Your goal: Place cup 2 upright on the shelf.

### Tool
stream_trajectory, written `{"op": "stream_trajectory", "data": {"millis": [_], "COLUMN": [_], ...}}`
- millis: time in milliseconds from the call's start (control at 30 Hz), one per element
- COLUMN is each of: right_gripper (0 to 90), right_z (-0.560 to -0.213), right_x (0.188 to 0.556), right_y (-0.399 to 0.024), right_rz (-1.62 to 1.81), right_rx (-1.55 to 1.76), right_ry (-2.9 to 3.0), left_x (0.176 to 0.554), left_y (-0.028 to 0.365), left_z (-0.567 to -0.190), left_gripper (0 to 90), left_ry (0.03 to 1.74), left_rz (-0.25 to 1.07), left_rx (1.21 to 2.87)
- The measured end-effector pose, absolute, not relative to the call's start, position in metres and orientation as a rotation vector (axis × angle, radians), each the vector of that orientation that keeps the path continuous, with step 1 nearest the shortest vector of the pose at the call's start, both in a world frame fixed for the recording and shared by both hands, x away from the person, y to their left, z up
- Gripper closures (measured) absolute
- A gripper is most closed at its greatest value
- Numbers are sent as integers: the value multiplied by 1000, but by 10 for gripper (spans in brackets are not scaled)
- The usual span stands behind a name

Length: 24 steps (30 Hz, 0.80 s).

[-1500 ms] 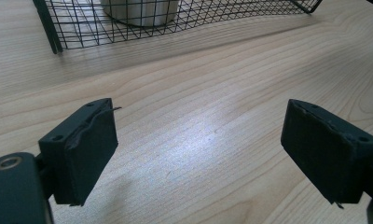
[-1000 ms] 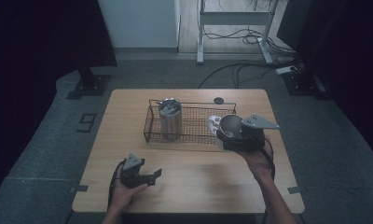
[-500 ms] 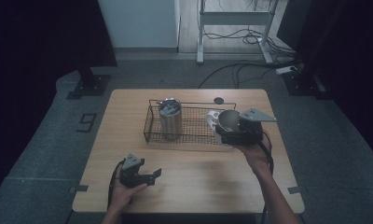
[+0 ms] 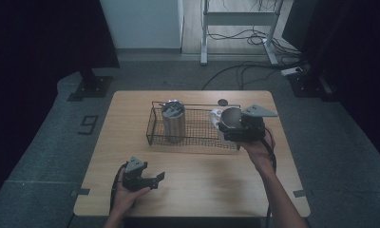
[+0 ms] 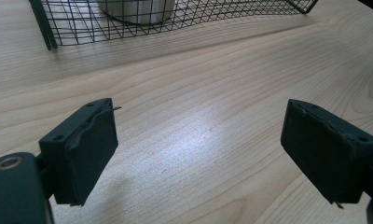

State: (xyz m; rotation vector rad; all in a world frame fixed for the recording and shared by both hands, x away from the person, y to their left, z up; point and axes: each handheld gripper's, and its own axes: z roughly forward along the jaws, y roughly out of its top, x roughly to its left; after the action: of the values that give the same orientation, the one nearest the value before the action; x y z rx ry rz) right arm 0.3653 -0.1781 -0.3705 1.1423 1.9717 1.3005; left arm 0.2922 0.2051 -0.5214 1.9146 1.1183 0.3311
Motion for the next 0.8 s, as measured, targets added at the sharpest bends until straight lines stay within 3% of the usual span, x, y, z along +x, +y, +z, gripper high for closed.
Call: {"op": "stream_trajectory", "data": {"millis": [800], "right_gripper": [65], "right_z": [-367], "right_x": [385], "right_y": [-170], "right_rz": [1283], "right_rx": [1152], "right_ry": [1979], "left_x": [292], "left_y": [206], "left_z": [-522], "left_gripper": [111], "left_ry": [1120], "left_rz": [327], "left_rx": [1919]}}
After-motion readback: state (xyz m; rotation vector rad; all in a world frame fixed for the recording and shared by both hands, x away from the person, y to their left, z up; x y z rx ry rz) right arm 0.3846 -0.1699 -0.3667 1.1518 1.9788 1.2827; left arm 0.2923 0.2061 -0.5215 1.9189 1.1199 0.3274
